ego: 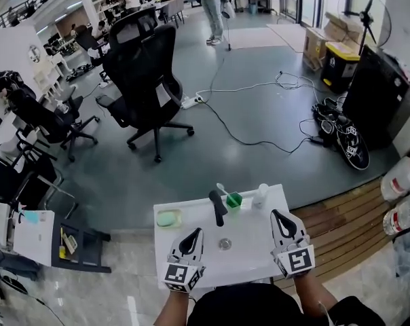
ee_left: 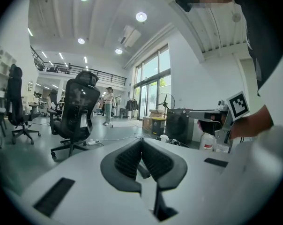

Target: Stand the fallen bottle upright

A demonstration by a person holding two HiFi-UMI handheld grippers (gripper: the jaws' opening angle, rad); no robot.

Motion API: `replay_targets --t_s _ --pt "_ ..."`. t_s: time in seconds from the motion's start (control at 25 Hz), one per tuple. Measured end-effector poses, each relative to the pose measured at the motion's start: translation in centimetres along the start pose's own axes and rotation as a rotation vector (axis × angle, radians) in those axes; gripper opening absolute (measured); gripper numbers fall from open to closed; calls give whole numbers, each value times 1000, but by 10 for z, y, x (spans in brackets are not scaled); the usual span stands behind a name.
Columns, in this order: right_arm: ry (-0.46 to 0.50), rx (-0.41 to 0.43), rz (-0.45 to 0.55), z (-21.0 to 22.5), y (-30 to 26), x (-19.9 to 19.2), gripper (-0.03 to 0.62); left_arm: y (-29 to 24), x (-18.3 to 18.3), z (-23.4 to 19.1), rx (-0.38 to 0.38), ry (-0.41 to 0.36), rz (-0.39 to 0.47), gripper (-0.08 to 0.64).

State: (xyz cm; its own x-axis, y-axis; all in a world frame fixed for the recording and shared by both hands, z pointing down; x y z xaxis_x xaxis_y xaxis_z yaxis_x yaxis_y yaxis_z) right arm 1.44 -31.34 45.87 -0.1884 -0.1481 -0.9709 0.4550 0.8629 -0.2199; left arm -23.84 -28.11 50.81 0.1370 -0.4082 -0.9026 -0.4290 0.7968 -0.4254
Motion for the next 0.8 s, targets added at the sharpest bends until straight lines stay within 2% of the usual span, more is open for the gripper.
replay_targets --t_s 0.28,0.48,0.8 --pt "34 14 -3 -9 -3 2 11 3 -4 1 2 8 10 21" --pt "-1 32 25 -10 -1 2 11 4 -6 4 -1 4 1 21" --pt "29 26 20 -13 -2 0 11 6 -9 2 0 13 9 21"
Point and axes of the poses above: the fingertips, and each gripper's own axes: y backward along the fingers, z to its right, x out of its top, the point moved 5 cm from there along y, backward along the fingers, and after that the axes turned 14 degrees about -z, right-handed, at the moved point
